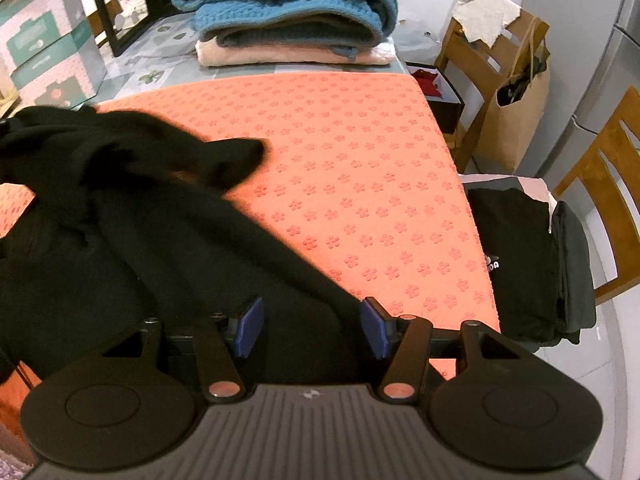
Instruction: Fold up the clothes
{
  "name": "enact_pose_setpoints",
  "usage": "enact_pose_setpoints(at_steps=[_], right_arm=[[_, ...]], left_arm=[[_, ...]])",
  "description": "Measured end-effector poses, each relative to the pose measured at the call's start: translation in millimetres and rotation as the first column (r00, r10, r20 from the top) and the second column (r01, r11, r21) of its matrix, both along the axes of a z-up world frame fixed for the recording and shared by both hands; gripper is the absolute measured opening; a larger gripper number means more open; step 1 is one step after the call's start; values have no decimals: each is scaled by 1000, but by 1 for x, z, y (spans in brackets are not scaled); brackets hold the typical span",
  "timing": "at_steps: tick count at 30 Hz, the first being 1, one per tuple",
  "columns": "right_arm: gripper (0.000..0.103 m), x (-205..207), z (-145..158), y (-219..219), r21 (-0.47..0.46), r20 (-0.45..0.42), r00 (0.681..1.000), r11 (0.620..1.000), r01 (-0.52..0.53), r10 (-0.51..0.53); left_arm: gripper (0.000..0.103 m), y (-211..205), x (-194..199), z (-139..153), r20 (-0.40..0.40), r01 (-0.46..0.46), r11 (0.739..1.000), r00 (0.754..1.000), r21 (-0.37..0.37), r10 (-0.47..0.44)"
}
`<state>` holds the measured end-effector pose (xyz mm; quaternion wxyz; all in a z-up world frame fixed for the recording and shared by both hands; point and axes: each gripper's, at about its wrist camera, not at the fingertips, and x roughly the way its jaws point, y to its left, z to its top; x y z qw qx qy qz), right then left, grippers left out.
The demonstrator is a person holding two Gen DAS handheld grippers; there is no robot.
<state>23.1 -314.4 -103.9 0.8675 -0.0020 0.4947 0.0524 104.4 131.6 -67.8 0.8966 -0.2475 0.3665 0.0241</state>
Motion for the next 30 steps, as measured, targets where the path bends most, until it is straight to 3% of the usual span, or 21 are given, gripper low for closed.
enact_pose_setpoints(at_steps=[7,17,21,30], right_arm=[[60,-4,8,12,-7,15,999,999,-40,41],[60,6,19,57,-16,44,979,980,-198,198],[60,18,23,93,-22,56,947,949,-316,316],[60,60,29,170,-25,75,853,856,-516,516]], left_arm=[[13,66,-54,14,10,-229,974,973,5,229],[11,135,-140,37,57,-464,886,884,7,463],[11,153,-172,39,58,-549,835,835,34,547],[11,179,-217,22,-30,-652,754,755,79,655]])
